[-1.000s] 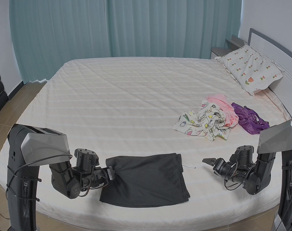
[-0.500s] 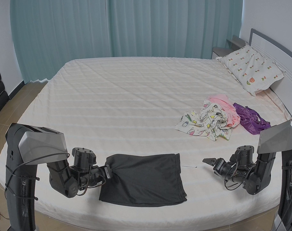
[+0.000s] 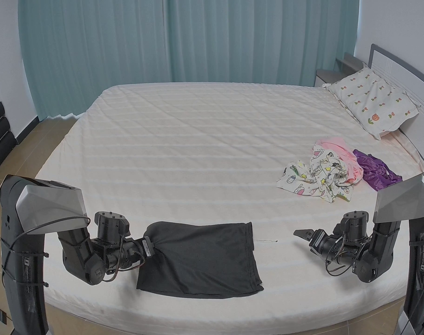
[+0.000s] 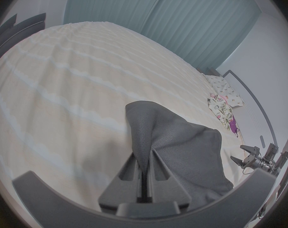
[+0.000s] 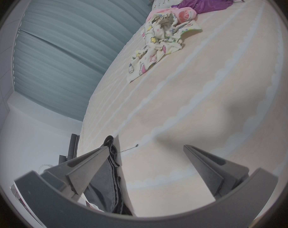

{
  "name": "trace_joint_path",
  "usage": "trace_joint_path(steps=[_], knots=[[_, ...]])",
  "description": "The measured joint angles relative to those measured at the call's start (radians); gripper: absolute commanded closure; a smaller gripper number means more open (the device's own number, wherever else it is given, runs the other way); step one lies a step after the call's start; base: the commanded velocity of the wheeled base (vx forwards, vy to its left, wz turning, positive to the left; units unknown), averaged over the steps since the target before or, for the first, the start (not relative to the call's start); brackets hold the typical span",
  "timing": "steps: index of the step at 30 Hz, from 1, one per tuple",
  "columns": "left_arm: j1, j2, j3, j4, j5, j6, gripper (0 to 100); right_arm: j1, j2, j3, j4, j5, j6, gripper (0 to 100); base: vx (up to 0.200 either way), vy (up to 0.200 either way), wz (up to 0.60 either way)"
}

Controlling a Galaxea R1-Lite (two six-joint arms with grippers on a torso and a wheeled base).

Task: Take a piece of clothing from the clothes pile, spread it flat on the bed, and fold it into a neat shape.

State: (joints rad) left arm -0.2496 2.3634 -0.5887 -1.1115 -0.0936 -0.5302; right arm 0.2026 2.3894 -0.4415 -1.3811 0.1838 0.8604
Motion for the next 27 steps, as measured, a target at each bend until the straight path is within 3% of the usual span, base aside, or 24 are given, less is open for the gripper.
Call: trace_joint_path(steps=[24,27], knots=[[0.053,-0.008,0.010,-0.003,-0.001,-0.005,100,0.006,-0.002,-0.003,0.001,0.000,0.000,0,0.000,0.200,0.00],[0.055,-0.008,0.019,-0.006,-0.005,-0.008,100,0.006,-0.002,-0.003,0.001,0.000,0.000,0,0.000,0.000,0.00]])
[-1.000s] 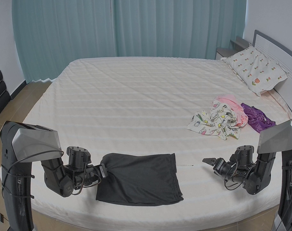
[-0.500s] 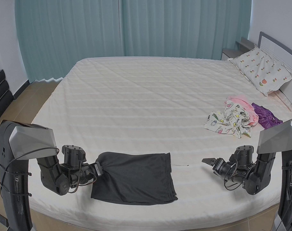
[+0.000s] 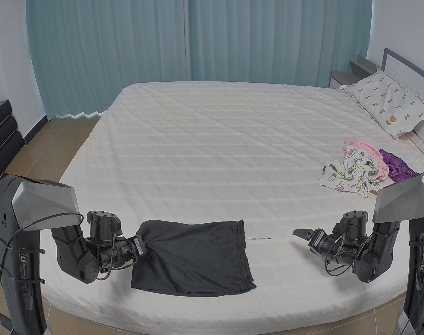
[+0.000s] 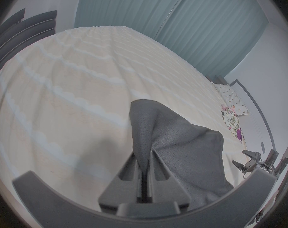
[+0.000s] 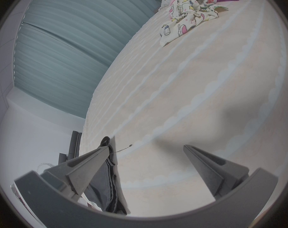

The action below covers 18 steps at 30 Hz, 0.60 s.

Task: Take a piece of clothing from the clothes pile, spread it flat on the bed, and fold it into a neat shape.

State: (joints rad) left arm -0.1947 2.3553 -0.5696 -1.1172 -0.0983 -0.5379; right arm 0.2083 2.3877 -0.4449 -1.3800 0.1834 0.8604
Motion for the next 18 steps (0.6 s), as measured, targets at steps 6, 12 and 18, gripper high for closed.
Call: trace_joint_path(steps=[6,12,18], knots=[[0.000,0.001,0.014,-0.002,0.001,-0.001,0,0.001,0.000,0.000,0.000,0.000,0.000,0,0.000,0.000,0.00],[0.001,0.000,0.020,-0.003,0.000,-0.006,0,0.007,-0.001,0.001,0.000,0.000,0.000,0,0.000,0.000,0.00],[0.003,-0.022,0.039,-0.012,0.004,-0.068,0,0.029,-0.007,0.009,-0.001,0.000,0.000,0,0.000,0.000,0.00]])
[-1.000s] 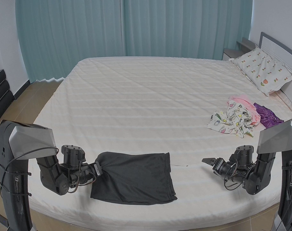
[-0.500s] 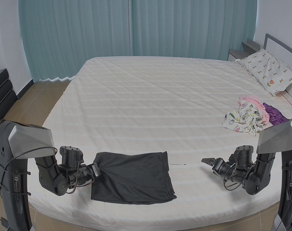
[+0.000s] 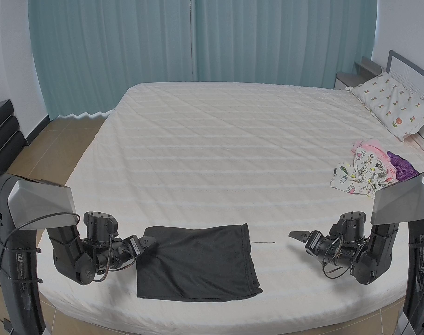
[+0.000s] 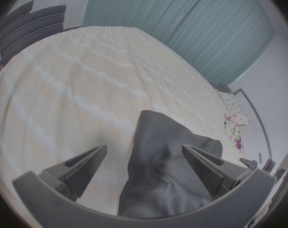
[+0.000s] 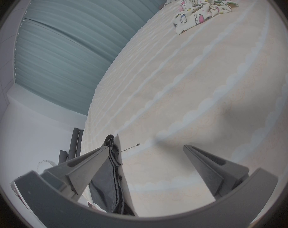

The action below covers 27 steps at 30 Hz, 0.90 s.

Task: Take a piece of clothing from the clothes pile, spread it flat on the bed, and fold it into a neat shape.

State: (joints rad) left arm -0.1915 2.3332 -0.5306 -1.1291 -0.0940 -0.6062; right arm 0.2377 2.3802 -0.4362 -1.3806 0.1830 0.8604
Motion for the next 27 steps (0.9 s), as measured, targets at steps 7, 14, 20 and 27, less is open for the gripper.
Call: trace_joint_path(steps=[7,14,20,27], knots=[[0.008,-0.056,0.108,-0.029,-0.008,-0.027,0,0.079,-0.018,0.009,0.003,-0.005,-0.002,0,-0.114,0.000,0.00],[0.019,-0.065,0.221,-0.185,-0.013,-0.049,0,0.224,-0.021,-0.006,0.025,-0.011,-0.048,0,-0.057,0.000,0.00],[0.045,-0.031,0.260,-0.237,-0.011,-0.062,0,0.276,-0.019,-0.045,0.119,0.009,-0.153,0,0.000,0.000,0.00],[0.061,-0.016,0.270,-0.243,-0.012,-0.064,0,0.322,-0.026,-0.126,0.220,0.020,-0.177,0,0.000,0.000,0.00]])
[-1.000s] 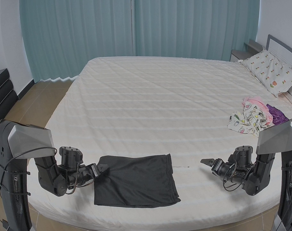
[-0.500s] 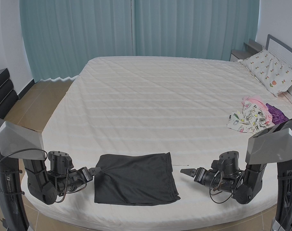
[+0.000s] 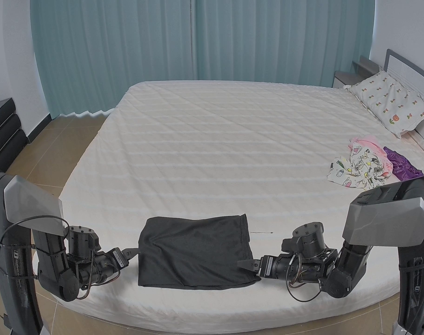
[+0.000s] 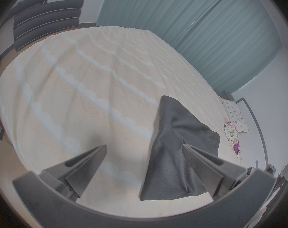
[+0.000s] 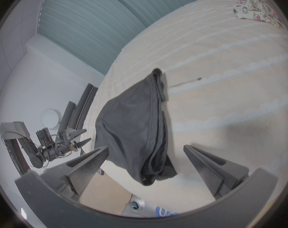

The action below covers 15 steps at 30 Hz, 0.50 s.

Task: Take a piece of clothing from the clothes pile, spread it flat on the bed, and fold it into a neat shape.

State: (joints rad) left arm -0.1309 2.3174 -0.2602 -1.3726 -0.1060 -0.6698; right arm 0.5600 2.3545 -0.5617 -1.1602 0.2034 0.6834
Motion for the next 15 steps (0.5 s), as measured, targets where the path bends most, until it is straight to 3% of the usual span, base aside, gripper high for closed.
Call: trace_joint_path(steps=[6,7,15], knots=[[0.014,0.004,0.003,0.000,0.000,0.000,0,0.056,-0.004,-0.058,0.072,-0.005,-0.008,0,0.000,0.000,0.00],[0.015,0.004,0.004,0.000,0.000,0.000,0,0.058,-0.004,-0.059,0.073,-0.005,-0.009,100,0.000,0.000,0.00],[0.017,0.006,0.005,0.000,0.000,0.000,0,0.063,-0.021,-0.028,0.108,-0.031,-0.045,100,0.000,0.000,0.00]])
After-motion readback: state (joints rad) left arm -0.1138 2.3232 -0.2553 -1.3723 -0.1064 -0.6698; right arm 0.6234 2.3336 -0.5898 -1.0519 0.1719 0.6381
